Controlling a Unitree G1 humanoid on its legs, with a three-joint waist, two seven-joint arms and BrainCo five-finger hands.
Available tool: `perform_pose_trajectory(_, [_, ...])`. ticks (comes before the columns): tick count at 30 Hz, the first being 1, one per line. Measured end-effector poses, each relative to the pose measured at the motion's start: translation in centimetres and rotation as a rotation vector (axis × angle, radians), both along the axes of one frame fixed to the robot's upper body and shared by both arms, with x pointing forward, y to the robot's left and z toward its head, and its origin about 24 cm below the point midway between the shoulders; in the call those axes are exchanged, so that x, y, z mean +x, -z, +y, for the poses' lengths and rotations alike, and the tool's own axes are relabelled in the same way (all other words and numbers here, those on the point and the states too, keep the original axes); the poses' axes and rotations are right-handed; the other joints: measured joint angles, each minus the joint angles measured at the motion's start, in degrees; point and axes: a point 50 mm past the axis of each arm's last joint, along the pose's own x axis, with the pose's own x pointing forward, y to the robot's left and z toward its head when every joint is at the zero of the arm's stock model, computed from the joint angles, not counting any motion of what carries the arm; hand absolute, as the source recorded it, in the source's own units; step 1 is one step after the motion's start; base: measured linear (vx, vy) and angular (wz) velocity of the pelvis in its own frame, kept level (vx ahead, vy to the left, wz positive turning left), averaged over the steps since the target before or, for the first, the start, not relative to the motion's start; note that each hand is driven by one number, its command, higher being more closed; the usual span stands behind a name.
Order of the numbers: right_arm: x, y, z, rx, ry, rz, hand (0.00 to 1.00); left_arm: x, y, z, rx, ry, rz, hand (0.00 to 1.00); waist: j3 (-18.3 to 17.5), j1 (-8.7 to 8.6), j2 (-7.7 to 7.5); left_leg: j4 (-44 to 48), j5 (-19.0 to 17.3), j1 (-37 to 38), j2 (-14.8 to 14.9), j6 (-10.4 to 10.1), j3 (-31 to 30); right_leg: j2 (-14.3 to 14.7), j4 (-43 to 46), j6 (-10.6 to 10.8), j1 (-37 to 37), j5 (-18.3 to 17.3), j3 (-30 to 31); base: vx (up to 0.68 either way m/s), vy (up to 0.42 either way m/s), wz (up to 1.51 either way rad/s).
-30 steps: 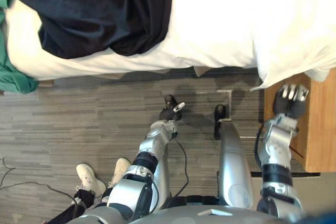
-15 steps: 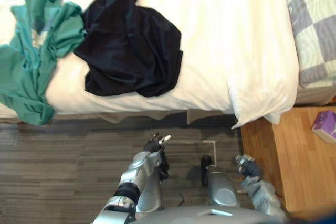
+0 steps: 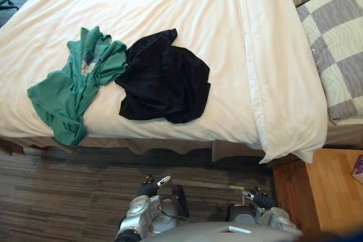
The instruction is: Tidy the bed and pick cloth on bed and put in laundry
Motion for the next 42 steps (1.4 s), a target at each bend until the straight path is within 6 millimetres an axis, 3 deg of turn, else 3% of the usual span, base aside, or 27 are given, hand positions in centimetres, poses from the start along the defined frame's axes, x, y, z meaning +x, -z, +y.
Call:
perform_pose_trajectory(2, [1.3,-0.4,0.0,-0.020,-0.016,-0.025,0.00,0.5,-0.5,1.0,0.027,-0.067,-0.021,0.00,1.4,0.01,-1.68,1.1,-1.2,-0.9,-1.8,-0.4,1.1,-3.4,7.5,0.2,-4.4,-2.6,1.2,-0.09,0.055,-0.11])
perform_pose_trajectory(3, [1.4,-0.4,-0.1,-0.021,-0.015,-0.024,0.00,0.7,-0.6,1.4,0.035,-0.100,-0.025,0.00,1.3,-0.44,-3.69,0.6,-3.0,-1.0,-2.1,-2.5,3.1,-4.9,7.5,0.1,-4.9,-3.0,1.9,-0.07,0.028,-0.15])
perform_pose_trajectory(4, [1.4,-0.4,0.1,-0.015,-0.014,-0.022,0.00,0.9,-0.8,2.0,0.047,-0.120,-0.033,0.00,1.7,-0.02,-4.91,3.8,-4.9,-0.9,-0.5,-1.9,5.8,-6.1,8.0,0.1,-5.8,-2.9,2.4,-0.03,0.028,-0.19])
perform_pose_trajectory(5, [1.3,-0.4,-0.3,-0.022,-0.002,-0.012,0.00,1.3,-1.3,2.5,0.055,-0.134,-0.066,0.00,2.3,-0.08,-4.71,13.6,-6.4,-2.3,3.9,-0.3,6.2,-7.5,9.8,-0.1,-7.2,-2.8,4.0,-0.04,0.102,-0.33])
perform_pose_trajectory(6, [0.5,-0.2,-1.4,-0.055,-0.002,0.028,0.00,1.3,-1.2,2.3,0.038,-0.150,-0.072,0.00,2.4,-0.31,-4.40,15.5,-6.3,-2.0,10.1,-1.8,3.4,-9.3,11.3,0.0,-9.1,-2.8,5.7,-0.03,0.098,-0.23])
perform_pose_trajectory(8, [0.0,-0.3,-2.5,-0.109,-0.009,0.049,0.00,1.3,-1.2,1.9,0.005,-0.162,-0.093,0.00,2.6,-0.92,-4.28,10.6,-3.4,-0.3,15.3,-5.0,0.2,-12.2,13.5,0.7,-11.0,-2.8,8.2,-0.03,0.335,0.00])
perform_pose_trajectory(11, [-0.9,-0.6,-4.8,-0.205,-0.018,0.082,0.00,1.5,-1.3,0.6,-0.059,-0.162,-0.160,0.00,2.4,-1.35,-3.84,2.4,3.7,0.6,19.5,-7.8,-10.7,-19.2,13.8,7.5,-13.4,-2.8,12.2,-0.03,0.544,0.16])
perform_pose_trajectory(13, [-1.3,-1.1,-6.6,-0.271,-0.047,0.090,0.00,1.0,-0.7,-0.7,-0.095,-0.127,-0.141,0.00,1.5,-1.65,-1.29,1.1,4.6,1.2,19.2,-14.0,-10.8,-22.4,8.7,7.8,-11.8,0.4,13.0,0.01,0.796,0.21])
perform_pose_trajectory(14, [-1.8,-1.2,-7.1,-0.298,-0.071,0.098,0.00,0.7,-0.5,-1.7,-0.089,-0.086,-0.124,0.00,0.3,-1.46,1.19,-1.4,7.2,2.9,17.5,-15.9,-9.7,-23.0,2.6,7.5,-9.3,6.6,12.9,0.04,1.044,0.04])
perform_pose_trajectory(15, [-0.6,-0.8,-5.4,-0.263,-0.093,0.070,0.00,1.2,-0.8,-0.3,-0.010,-0.043,-0.140,0.00,1.3,-0.77,-0.46,4.0,1.6,1.9,15.6,-16.5,-7.8,-25.4,-1.1,3.1,-8.6,15.8,13.8,0.03,1.044,-0.11])
perform_pose_trajectory(16, [-0.3,-0.4,-4.3,-0.264,-0.126,0.080,0.00,1.6,-1.1,0.2,0.020,-0.029,-0.146,0.00,1.7,-0.43,-1.01,5.8,1.2,1.7,15.3,-16.3,-7.1,-25.5,-4.2,-1.2,-8.4,21.4,12.3,0.02,0.946,-0.27])
perform_pose_trajectory(17, [-0.7,-0.1,-4.3,-0.295,-0.190,0.124,0.00,1.7,-1.3,1.4,0.064,-0.030,-0.144,0.00,1.5,-0.13,0.99,6.0,-1.0,1.7,17.1,-16.1,-5.9,-22.7,-6.3,-1.0,-5.7,24.7,4.1,0.03,0.635,-0.28])
perform_pose_trajectory(19, [-0.3,0.4,-2.5,-0.267,-0.368,0.147,0.00,1.2,-1.4,3.4,0.172,0.014,-0.091,0.00,1.3,1.79,0.65,0.9,-0.6,6.3,17.8,-15.7,-2.1,-16.8,-3.7,2.1,-4.6,20.5,-11.5,0.11,0.694,-0.76])
perform_pose_trajectory(20, [0.2,0.4,-2.3,-0.276,-0.416,0.155,0.00,1.1,-1.3,3.4,0.210,0.071,-0.060,0.00,1.3,2.06,0.71,-3.2,0.5,9.1,16.5,-13.9,1.4,-12.8,-2.4,1.6,-4.8,16.9,-15.8,0.12,0.564,-0.91])
perform_pose_trajectory(21, [0.5,0.3,-2.0,-0.272,-0.439,0.144,0.00,0.9,-1.2,3.3,0.220,0.092,-0.046,0.00,1.2,1.50,0.84,-5.3,1.5,9.8,15.5,-12.9,2.6,-10.5,-2.2,1.4,-5.3,15.6,-16.1,0.08,0.575,-0.44])
perform_pose_trajectory(23, [1.3,0.0,-1.4,-0.247,-0.529,0.102,0.00,1.1,-0.9,2.1,0.227,0.193,-0.023,0.00,0.2,-0.98,1.83,-15.2,6.6,11.3,10.5,-9.8,3.9,-0.8,-4.4,0.7,-5.4,9.9,-15.3,0.03,0.360,0.29])
perform_pose_trajectory(24, [1.5,-0.2,-1.0,-0.231,-0.548,0.063,0.00,2.2,-1.0,0.6,0.217,0.291,-0.032,0.00,-0.2,-2.20,2.79,-20.6,10.0,12.0,7.5,-8.1,3.2,6.0,-12.8,-1.9,-2.6,8.3,-9.9,0.04,0.220,0.71])
perform_pose_trajectory(25, [1.5,-0.3,-1.3,-0.238,-0.551,0.051,0.00,2.4,-0.9,-0.2,0.211,0.334,-0.032,0.00,-0.2,-2.82,4.09,-22.3,11.1,12.1,6.8,-7.8,2.2,7.4,-15.4,-2.0,-1.6,10.0,-7.3,0.05,0.196,0.82])
perform_pose_trajectory(27, [1.3,-0.4,-1.4,-0.248,-0.578,0.040,0.00,3.5,-1.3,-2.6,0.204,0.484,-0.060,0.00,-0.9,-2.23,4.61,-26.1,12.9,15.1,4.2,-7.7,1.6,7.1,-18.6,-2.7,1.6,11.4,-5.3,0.05,0.173,0.31])
perform_pose_trajectory(30, [1.6,-0.3,0.0,-0.194,-0.577,0.018,0.00,2.7,-0.8,-3.4,0.181,0.531,-0.022,0.00,-3.5,-1.22,2.66,-27.1,14.6,16.8,3.7,-7.7,2.8,7.3,-20.5,-3.0,3.0,12.4,-4.1,0.03,0.020,-0.18])
perform_pose_trajectory(34, [2.3,-0.2,2.5,-0.138,-0.623,-0.012,0.00,1.1,-0.1,-3.6,0.159,0.519,0.018,0.00,-4.1,-0.73,2.20,-23.0,15.0,17.5,3.7,-7.6,6.2,6.9,-21.5,-3.2,2.9,13.6,0.7,0.01,-0.021,-0.71])
perform_pose_trajectory(37, [2.4,-0.2,3.1,-0.137,-0.654,-0.011,0.00,-0.1,0.4,-3.8,0.124,0.490,0.039,0.00,-3.0,-0.28,4.00,-3.2,15.4,13.7,7.4,-7.9,4.9,6.7,-23.7,-3.3,6.9,14.7,4.9,0.02,-0.008,-0.82])
perform_pose_trajectory(38, [2.4,-0.2,3.0,-0.146,-0.640,-0.006,0.00,-0.6,0.6,-3.9,0.096,0.458,0.048,0.00,-2.6,-0.13,4.74,1.7,13.4,12.4,8.6,-8.4,2.9,6.5,-24.5,-3.5,8.9,15.0,5.8,0.05,0.089,-0.58])
perform_pose_trajectory(39, [2.4,-0.2,2.3,-0.167,-0.624,0.006,0.00,-1.0,0.7,-3.9,0.081,0.439,0.050,0.00,-3.0,-0.65,5.85,-2.6,9.2,13.5,7.3,-8.2,2.0,6.5,-24.4,-3.5,9.7,15.0,6.4,0.06,0.109,-0.51])
perform_pose_trajectory(40, [2.4,-0.2,2.1,-0.174,-0.619,0.007,0.00,-1.1,0.7,-3.9,0.073,0.428,0.045,0.00,-2.9,-0.80,6.21,-7.1,9.6,14.4,6.3,-8.2,1.9,6.5,-24.4,-3.4,9.8,15.0,6.7,0.02,0.108,-0.36])
perform_pose_trajectory(41, [2.5,-0.3,1.7,-0.182,-0.611,0.003,0.00,-1.1,0.7,-3.9,0.065,0.418,0.034,0.00,-3.0,-1.16,7.16,-16.6,14.9,15.7,4.4,-7.6,1.2,7.1,-24.5,-2.6,9.4,15.0,7.1,0.00,0.102,-0.19])
perform_pose_trajectory(42, [2.6,-0.3,1.8,-0.183,-0.606,-0.002,0.00,-1.1,0.7,-3.8,0.063,0.415,0.032,0.00,-3.1,-1.27,7.03,-18.3,14.8,16.9,4.3,-7.5,1.7,7.2,-24.7,-2.3,9.3,15.0,7.2,-0.01,0.104,0.00])
